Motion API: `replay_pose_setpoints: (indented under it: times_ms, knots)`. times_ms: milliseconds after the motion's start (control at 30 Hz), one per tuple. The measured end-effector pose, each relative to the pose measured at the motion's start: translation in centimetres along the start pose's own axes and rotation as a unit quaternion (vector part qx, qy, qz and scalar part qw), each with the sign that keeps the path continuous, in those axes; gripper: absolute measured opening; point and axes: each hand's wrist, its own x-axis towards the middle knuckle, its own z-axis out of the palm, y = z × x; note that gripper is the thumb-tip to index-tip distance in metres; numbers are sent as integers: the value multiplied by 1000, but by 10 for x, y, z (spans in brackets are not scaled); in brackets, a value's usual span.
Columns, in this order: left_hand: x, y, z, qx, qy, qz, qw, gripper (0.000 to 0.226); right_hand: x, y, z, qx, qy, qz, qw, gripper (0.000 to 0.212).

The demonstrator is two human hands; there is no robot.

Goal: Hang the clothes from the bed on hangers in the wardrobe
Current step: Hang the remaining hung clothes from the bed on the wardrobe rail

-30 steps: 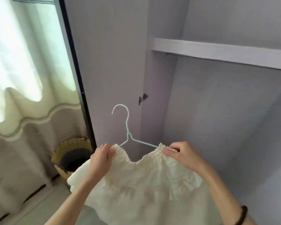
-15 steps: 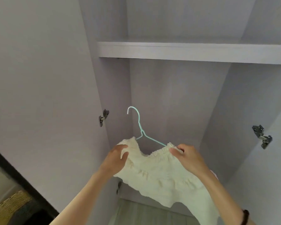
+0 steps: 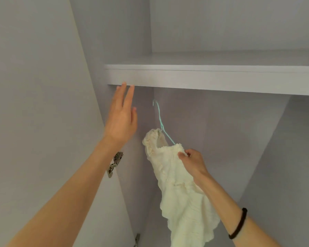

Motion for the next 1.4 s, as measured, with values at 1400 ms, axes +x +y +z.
replay_pose_setpoints:
  times_ms: [1400]
  knots:
    - [90, -68, 16, 70, 31, 64, 995, 55, 159, -74, 192, -105, -74, -137, 982, 28]
